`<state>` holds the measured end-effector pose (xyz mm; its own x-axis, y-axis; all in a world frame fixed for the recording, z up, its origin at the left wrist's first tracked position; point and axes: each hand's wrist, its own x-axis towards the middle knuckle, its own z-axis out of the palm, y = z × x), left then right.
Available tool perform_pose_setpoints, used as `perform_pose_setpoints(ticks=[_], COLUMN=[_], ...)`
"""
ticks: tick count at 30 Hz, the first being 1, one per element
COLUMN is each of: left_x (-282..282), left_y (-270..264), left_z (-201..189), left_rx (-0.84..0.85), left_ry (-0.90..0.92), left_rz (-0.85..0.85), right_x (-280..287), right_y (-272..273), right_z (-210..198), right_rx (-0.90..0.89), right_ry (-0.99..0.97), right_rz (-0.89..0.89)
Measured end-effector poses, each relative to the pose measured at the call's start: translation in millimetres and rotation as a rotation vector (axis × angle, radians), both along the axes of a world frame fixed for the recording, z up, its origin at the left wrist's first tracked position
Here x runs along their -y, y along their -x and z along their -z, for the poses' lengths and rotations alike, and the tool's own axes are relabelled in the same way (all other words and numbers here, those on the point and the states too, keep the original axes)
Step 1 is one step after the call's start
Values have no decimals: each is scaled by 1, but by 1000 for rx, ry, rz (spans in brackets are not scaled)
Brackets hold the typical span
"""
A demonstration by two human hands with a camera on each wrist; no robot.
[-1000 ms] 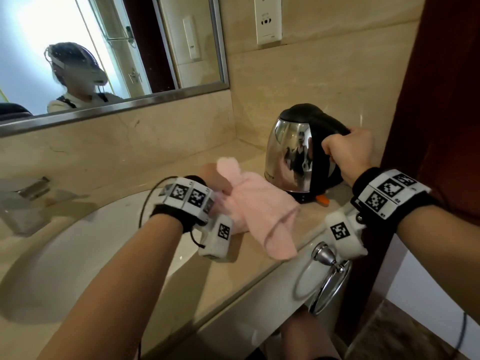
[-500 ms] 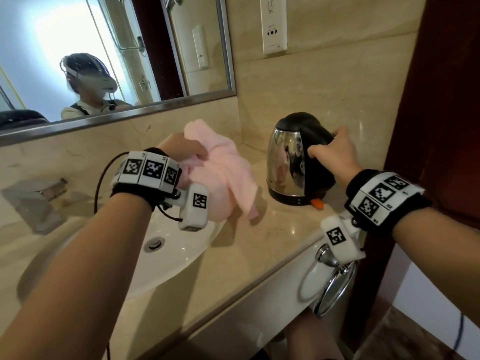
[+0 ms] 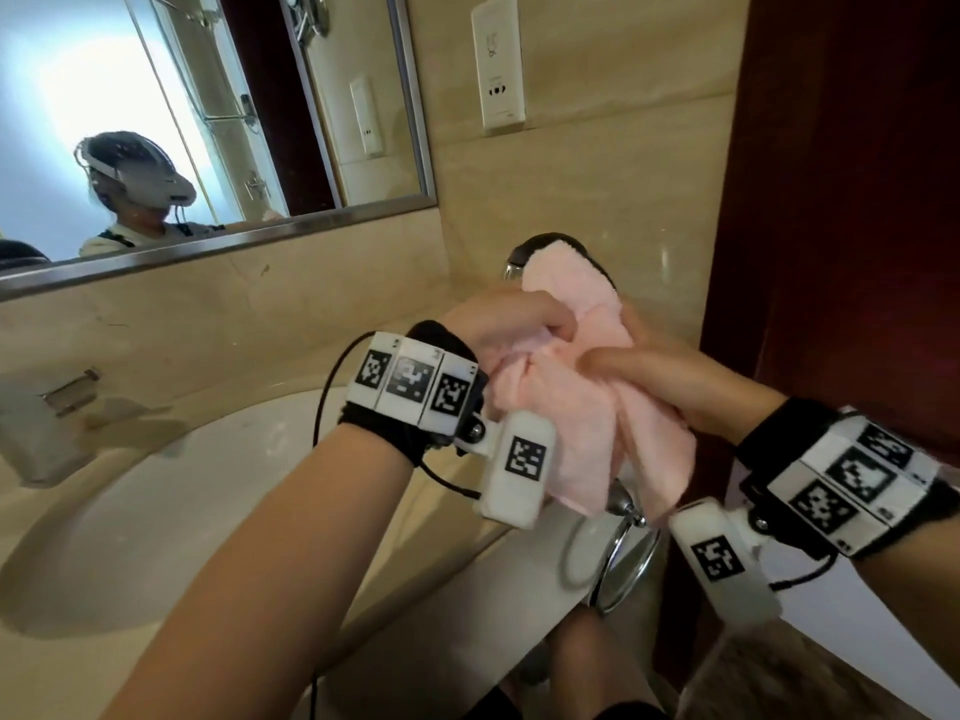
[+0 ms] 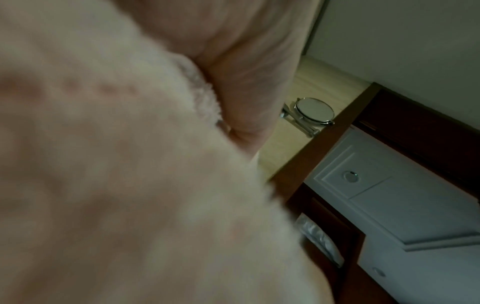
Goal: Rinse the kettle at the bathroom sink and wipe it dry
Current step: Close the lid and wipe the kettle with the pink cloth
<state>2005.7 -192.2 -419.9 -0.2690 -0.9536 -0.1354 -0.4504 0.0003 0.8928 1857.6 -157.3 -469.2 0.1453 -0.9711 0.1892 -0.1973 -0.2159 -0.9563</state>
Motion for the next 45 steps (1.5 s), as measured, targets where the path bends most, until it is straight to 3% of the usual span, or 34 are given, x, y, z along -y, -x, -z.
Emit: perform_pose_setpoints(ticks=[3, 6, 11, 16, 20, 29, 39, 45], left_x=[-4, -2, 20, 34, 35, 38, 28, 37], left_y=[19, 34, 36, 54, 73, 56, -17, -43], left_z=[3, 3, 14, 30, 35, 48, 49, 48], left_rx=[-33, -72, -106, -188, -308, -301, -120, -31], left_ry=[-24, -49, -142, -138, -144, 51, 245, 386], left_rz=[73, 123, -22, -104, -105, -196, -193, -282], right_x=[-4, -4, 1, 5, 14, 36, 59, 62], right_y=[11, 25, 64, 83, 88, 78, 50, 52], right_z=[7, 9, 19, 25, 36, 61, 72, 74], right_rx=[24, 90, 223, 219, 155, 165, 119, 101], right_ry=[-80, -44, -12, 106, 41, -30, -19, -24], right_rz=[29, 217, 529, 728, 768, 785, 750, 740])
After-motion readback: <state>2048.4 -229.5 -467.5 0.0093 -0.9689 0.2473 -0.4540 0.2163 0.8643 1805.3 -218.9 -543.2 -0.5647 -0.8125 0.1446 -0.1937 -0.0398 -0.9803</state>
